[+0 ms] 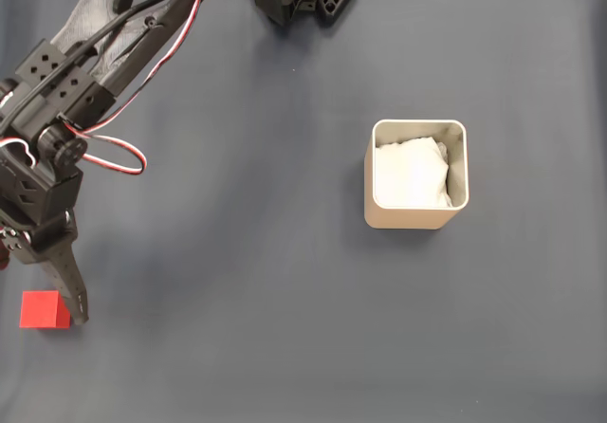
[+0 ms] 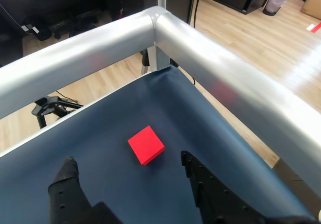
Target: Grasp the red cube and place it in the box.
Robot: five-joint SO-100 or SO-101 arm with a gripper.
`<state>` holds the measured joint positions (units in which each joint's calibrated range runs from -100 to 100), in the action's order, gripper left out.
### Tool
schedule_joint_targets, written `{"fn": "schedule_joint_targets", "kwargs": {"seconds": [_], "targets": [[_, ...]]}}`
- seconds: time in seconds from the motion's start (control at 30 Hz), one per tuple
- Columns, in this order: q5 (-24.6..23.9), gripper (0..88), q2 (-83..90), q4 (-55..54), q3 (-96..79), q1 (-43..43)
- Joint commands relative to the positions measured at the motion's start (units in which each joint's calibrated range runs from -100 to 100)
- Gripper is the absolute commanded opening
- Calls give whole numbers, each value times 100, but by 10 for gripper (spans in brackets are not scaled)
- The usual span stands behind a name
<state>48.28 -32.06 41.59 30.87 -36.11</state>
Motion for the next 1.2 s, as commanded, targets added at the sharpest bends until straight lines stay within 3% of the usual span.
{"fn": "schedule_joint_targets", "kwargs": {"seconds": [0.0, 1.17], "targets": [[-34, 486, -1, -158, 340, -13], [317, 478, -745, -979, 449, 15]]}}
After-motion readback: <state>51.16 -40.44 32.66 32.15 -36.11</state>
